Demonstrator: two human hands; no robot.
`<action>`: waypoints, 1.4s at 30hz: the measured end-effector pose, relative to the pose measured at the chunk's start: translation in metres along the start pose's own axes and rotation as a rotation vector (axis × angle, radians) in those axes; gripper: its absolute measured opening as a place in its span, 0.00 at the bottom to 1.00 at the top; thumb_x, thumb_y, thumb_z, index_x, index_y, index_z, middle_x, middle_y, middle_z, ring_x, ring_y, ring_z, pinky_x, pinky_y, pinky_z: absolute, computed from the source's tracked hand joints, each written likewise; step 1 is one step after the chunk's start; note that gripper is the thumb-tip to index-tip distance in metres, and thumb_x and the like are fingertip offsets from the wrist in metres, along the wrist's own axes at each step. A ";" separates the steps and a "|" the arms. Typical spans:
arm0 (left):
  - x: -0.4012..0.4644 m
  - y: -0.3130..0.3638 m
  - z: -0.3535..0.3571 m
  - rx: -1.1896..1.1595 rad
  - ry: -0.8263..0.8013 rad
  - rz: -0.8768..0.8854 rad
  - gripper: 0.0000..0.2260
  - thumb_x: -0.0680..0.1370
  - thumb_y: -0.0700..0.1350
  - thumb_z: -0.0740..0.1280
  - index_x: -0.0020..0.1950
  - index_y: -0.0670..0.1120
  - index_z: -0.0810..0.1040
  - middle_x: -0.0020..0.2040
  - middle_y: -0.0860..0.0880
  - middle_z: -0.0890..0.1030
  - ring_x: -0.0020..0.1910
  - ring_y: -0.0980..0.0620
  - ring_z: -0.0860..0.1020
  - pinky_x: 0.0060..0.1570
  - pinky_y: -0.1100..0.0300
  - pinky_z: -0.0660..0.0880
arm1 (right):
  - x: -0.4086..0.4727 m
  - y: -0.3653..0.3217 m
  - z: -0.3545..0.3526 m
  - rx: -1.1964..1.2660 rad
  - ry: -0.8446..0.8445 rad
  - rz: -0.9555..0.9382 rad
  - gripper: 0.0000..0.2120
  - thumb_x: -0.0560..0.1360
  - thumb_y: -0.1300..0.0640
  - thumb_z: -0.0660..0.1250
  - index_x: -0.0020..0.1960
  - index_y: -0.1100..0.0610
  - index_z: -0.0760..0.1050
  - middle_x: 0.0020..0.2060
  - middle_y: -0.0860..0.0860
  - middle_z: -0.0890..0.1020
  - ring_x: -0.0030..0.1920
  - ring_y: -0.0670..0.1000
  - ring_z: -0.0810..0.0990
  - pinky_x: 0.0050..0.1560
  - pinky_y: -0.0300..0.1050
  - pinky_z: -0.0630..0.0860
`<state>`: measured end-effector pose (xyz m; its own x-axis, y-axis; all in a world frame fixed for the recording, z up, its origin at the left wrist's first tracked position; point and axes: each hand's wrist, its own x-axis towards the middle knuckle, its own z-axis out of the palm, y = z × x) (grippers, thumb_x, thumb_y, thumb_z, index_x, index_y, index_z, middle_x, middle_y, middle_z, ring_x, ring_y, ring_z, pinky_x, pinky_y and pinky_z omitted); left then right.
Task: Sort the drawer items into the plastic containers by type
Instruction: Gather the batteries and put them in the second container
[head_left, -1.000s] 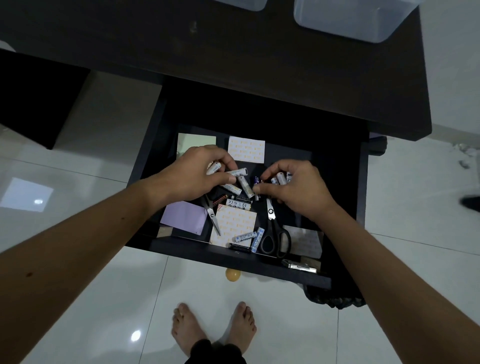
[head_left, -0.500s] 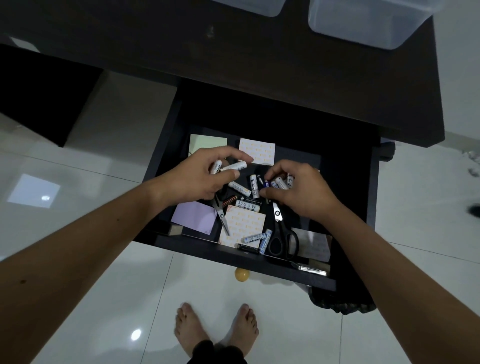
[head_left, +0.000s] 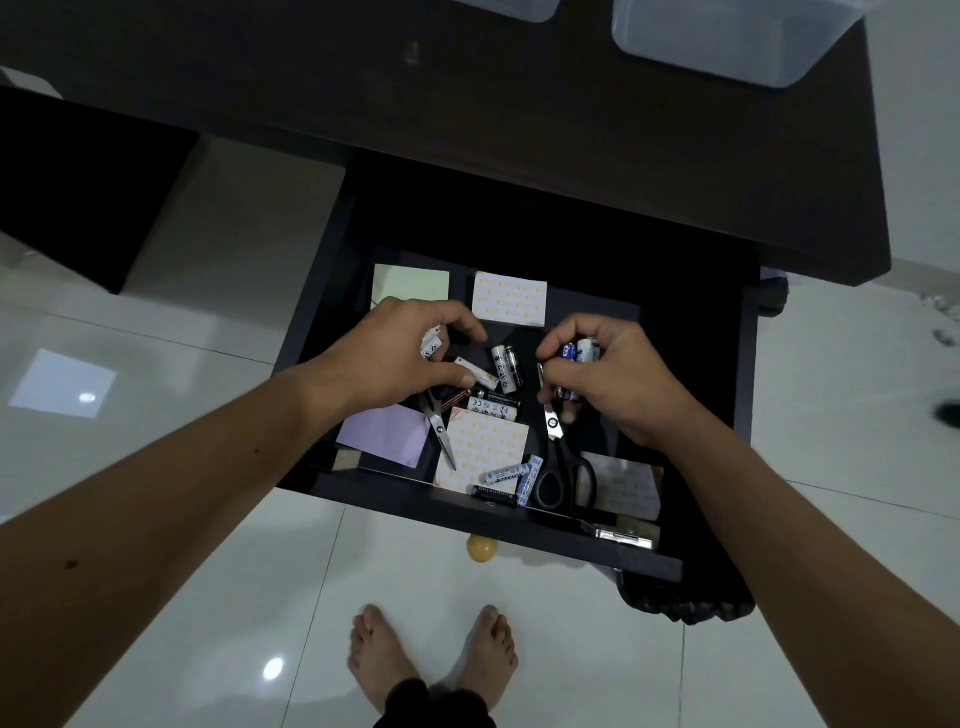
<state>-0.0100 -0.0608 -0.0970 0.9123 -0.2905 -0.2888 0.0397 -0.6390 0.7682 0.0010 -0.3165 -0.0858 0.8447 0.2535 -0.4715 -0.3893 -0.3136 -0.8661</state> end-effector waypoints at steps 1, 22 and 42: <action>0.001 -0.001 0.001 0.026 -0.010 -0.002 0.18 0.72 0.49 0.81 0.59 0.59 0.83 0.35 0.52 0.79 0.32 0.60 0.76 0.37 0.66 0.74 | 0.000 -0.001 0.000 0.032 -0.007 0.019 0.07 0.75 0.73 0.71 0.46 0.62 0.79 0.34 0.58 0.81 0.36 0.60 0.86 0.26 0.44 0.77; -0.001 -0.007 0.003 0.094 -0.013 0.033 0.05 0.79 0.48 0.74 0.53 0.52 0.81 0.48 0.57 0.78 0.49 0.59 0.77 0.47 0.65 0.69 | 0.014 0.006 0.024 -0.554 0.212 -0.122 0.17 0.63 0.46 0.85 0.47 0.49 0.84 0.44 0.47 0.83 0.43 0.44 0.79 0.39 0.36 0.70; -0.006 -0.004 -0.001 -0.151 -0.028 -0.036 0.08 0.76 0.49 0.78 0.48 0.53 0.80 0.42 0.47 0.80 0.36 0.40 0.79 0.38 0.41 0.81 | 0.018 0.001 0.024 -0.756 0.129 -0.139 0.13 0.68 0.47 0.82 0.46 0.51 0.83 0.42 0.49 0.82 0.44 0.47 0.78 0.33 0.33 0.68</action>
<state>-0.0151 -0.0552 -0.0977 0.8973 -0.2906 -0.3322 0.1351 -0.5356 0.8336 0.0069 -0.2898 -0.0989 0.9215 0.2421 -0.3037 0.0403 -0.8372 -0.5453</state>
